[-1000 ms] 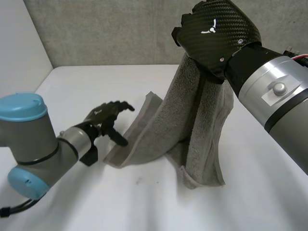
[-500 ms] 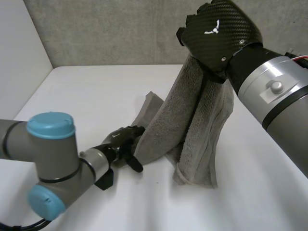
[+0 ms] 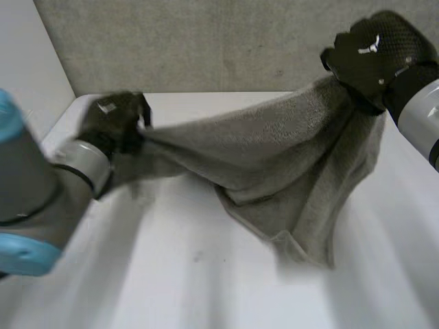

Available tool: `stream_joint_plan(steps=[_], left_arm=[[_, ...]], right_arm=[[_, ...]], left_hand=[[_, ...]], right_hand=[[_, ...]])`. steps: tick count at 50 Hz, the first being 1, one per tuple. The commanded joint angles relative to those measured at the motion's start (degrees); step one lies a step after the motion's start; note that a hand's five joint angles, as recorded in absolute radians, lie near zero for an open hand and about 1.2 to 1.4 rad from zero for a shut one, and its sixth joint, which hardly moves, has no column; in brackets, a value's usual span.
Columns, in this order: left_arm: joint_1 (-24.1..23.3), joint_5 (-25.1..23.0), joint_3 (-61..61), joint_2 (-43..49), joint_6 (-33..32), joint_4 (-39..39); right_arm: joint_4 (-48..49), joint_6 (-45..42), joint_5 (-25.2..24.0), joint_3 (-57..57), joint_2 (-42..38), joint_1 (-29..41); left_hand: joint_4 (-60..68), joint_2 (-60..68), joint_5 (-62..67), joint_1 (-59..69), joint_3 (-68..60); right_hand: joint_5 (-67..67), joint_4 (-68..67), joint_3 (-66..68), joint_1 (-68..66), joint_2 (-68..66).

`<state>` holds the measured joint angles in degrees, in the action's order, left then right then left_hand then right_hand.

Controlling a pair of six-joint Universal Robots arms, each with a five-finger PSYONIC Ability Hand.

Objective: Fold the towel.

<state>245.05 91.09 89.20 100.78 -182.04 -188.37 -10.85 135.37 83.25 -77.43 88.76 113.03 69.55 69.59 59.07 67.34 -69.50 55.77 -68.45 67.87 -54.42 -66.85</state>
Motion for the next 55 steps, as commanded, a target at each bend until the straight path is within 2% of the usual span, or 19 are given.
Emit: stream_joint_plan(steps=[1,5,7,8,10,11,13,22,25,28,31,32,34,35,36,38,42,48,55], left_arm=[[1.92,-5.03,0.97,-12.52,-17.61,5.27],[3.50,-6.01,0.97,-14.56,-22.83,10.57],[5.43,-6.36,1.24,-14.65,-27.38,16.43],[5.43,-6.36,1.24,-14.65,-27.40,16.46],[6.75,-7.15,2.28,-14.30,-30.99,22.32],[6.75,-7.15,2.29,-14.30,-31.00,22.35],[7.37,-8.37,3.52,-13.25,-33.89,27.16],[7.28,-10.40,4.14,-2.17,-37.95,29.20],[6.23,-9.97,-4.44,6.24,-38.12,25.53],[6.05,-9.79,-8.87,8.64,-37.86,23.32],[5.26,-8.04,-26.30,14.25,-35.59,10.45],[5.26,-8.03,-26.36,14.26,-35.57,10.40],[4.38,-4.53,-36.07,16.19,-32.16,-1.93],[4.38,-2.69,-38.90,16.28,-30.23,-8.09],[4.38,-2.67,-38.93,16.29,-30.21,-8.15],[4.29,-1.00,-39.72,15.59,-26.89,-18.56],[4.38,-1.09,-38.14,14.53,-24.32,-21.42],[5.17,-3.55,-27.77,13.56,-23.53,-17.47],[6.84,-9.43,-8.21,13.38,-23.79,-17.64]], right_arm=[[-6.62,-2.91,0.16,-1.05,-3.94,-0.97],[-11.12,-4.32,-0.02,-2.72,-5.53,-1.24],[-15.67,-6.33,-0.19,-4.56,-7.28,-1.24],[-15.70,-6.34,-0.19,-4.57,-7.29,-1.24],[-19.72,-8.88,-0.19,-6.67,-8.95,-1.15],[-19.74,-8.89,-0.19,-6.68,-8.96,-1.15],[-22.54,-11.17,-0.28,-7.99,-10.79,-1.06],[-22.20,-12.67,0.07,-4.39,-16.78,-0.97],[-15.55,-12.50,0.24,3.66,-21.16,-0.45],[-11.39,-12.14,0.42,7.47,-22.32,-0.36],[7.43,-10.66,1.47,19.04,-24.68,-0.27],[7.51,-10.65,1.48,19.07,-24.69,-0.27],[23.95,-8.55,2.70,22.75,-24.60,-0.27],[32.04,-7.24,3.23,22.68,-24.08,-0.27],[32.12,-7.22,3.23,22.68,-24.07,-0.27],[42.19,-5.56,3.59,21.20,-23.03,-0.27],[42.75,-4.94,3.32,19.08,-22.14,-0.62],[39.24,-4.94,2.18,13.27,-21.97,-0.80],[31.51,-4.94,-4.84,1.88,-23.54,-1.32]], left_hand=[[10.45,10.41,10.93,12.66,-10.50],[10.45,10.41,10.93,12.66,-10.50],[10.45,10.41,10.93,12.66,-10.50],[10.45,10.41,10.93,12.66,-10.50],[10.45,10.41,10.93,12.66,-10.50],[10.45,10.41,10.93,12.66,-10.50],[10.45,10.41,10.93,12.66,-10.50],[10.45,10.41,10.93,12.66,-10.50],[10.45,10.41,10.93,12.66,-10.50],[10.45,10.41,10.93,12.66,-10.50],[10.45,10.41,10.93,12.66,-10.50],[10.45,10.41,10.93,12.66,-10.50],[10.45,10.41,10.93,12.66,-10.50],[10.45,10.41,10.93,12.66,-10.50],[10.45,10.41,10.93,12.66,-10.50],[10.45,10.41,10.93,12.66,-10.50],[10.45,10.41,10.93,12.66,-10.50],[10.45,10.41,10.93,12.66,-10.50],[10.45,10.41,10.93,12.66,-10.50]], right_hand=[[14.23,-11.55,12.13,-25.58,-13.15],[14.23,-11.55,12.13,-25.58,-13.15],[14.23,-11.55,12.13,-25.58,-13.15],[14.23,-11.55,12.13,-25.58,-13.15],[14.23,-11.55,12.13,-25.58,-13.15],[14.23,-11.55,12.13,-25.58,-13.15],[14.23,-11.55,12.13,-25.58,-13.15],[14.23,-11.55,12.13,-25.58,-13.15],[14.23,-11.55,12.13,-25.58,-13.15],[14.23,-11.55,12.13,-25.58,-13.15],[14.23,-11.55,12.13,-25.58,-13.15],[14.23,-11.55,12.13,-25.58,-13.15],[14.23,-11.55,12.13,-25.58,-13.15],[14.23,-11.55,12.13,-25.58,-13.15],[14.23,-11.55,12.13,-25.58,-13.15],[14.23,-11.55,12.13,-25.58,-13.15],[14.23,-11.55,12.13,-25.58,-13.15],[14.23,-11.55,12.13,-25.58,-13.15],[14.23,-11.55,12.13,-25.58,-13.15]])
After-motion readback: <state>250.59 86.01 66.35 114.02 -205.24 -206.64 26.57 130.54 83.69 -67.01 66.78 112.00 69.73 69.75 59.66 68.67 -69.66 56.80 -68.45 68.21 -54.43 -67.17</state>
